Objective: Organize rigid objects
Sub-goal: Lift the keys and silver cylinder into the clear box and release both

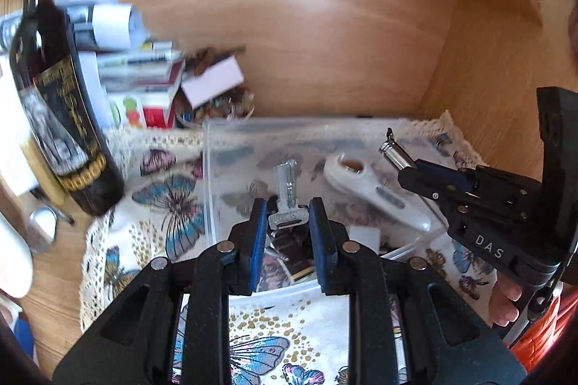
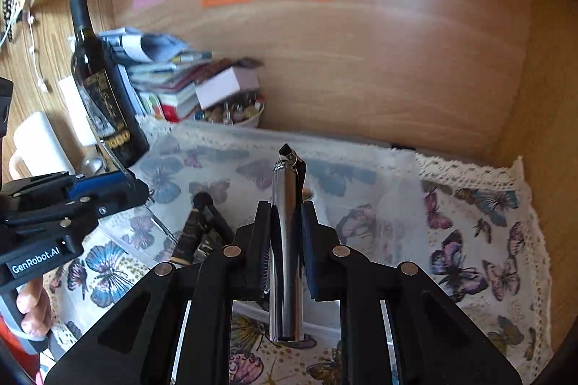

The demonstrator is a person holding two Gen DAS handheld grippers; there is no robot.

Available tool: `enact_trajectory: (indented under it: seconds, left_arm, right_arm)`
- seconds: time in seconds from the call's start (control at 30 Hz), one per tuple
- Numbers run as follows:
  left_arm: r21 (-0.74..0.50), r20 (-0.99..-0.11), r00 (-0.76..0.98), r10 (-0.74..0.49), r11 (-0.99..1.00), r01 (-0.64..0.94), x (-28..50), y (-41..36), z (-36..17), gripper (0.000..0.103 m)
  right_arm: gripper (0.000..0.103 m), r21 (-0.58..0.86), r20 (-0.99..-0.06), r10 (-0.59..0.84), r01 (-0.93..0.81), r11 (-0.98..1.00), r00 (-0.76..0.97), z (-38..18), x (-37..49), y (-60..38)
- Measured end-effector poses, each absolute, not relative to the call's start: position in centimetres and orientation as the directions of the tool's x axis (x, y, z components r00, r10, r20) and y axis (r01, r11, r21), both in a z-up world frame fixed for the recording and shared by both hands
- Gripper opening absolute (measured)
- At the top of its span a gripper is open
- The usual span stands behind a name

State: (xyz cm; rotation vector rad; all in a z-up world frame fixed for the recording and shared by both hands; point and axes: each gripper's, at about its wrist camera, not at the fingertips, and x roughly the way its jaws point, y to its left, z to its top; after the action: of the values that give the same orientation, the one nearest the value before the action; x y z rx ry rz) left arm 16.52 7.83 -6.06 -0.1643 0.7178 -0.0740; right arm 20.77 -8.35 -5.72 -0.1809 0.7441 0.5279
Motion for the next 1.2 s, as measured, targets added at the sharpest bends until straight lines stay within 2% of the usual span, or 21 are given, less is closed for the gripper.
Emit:
enact_trajectory:
  seconds: [0.23,0.5,0.63,0.83,0.93,1.0,1.2]
  left_arm:
    - [-0.180,-0.681,0.718,-0.143,0.983,0.025,17.1,7.6,-7.5,0.023]
    - [-0.173,-0.666,0.734,-0.134,0.985,0.023,16.4,7.6,-6.6,0.024]
    - [-0.171,-0.641,0.756,-0.130,0.985,0.024,15.2,7.7,-5.4,0.036]
    - [-0.148,-0.572,0.812,-0.112,0.988,0.032,12.7,7.3,-2.8,0.041]
    - [-0.139,-0.534,0.838,-0.110,0.989,0.041,11.3,6.9,-1.5,0.045]
    - [-0.136,-0.505,0.857,-0.107,0.990,0.044,10.3,6.6,-0.7,0.052]
    - [-0.137,-0.427,0.898,-0.107,0.989,0.053,7.3,5.8,1.1,0.066]
  right_arm:
    - [0.015,0.005,-0.727,0.362,-0.522,0.853,0.583,-7.3,21.3,-7.5]
    - [0.015,-0.004,-0.732,0.357,-0.528,0.849,0.580,-7.0,21.0,-7.3]
    - [0.015,-0.009,-0.707,0.362,-0.520,0.854,0.607,-5.6,19.9,-7.9]
    - [0.021,0.014,-0.647,0.399,-0.513,0.858,0.650,-3.1,17.2,-9.1]
    - [0.028,0.026,-0.608,0.417,-0.508,0.861,0.675,-1.7,15.6,-10.0]
    - [0.040,0.030,-0.579,0.427,-0.505,0.863,0.695,-0.8,14.4,-10.5]
    - [0.067,0.036,-0.482,0.457,-0.505,0.863,0.748,1.7,10.7,-12.6]
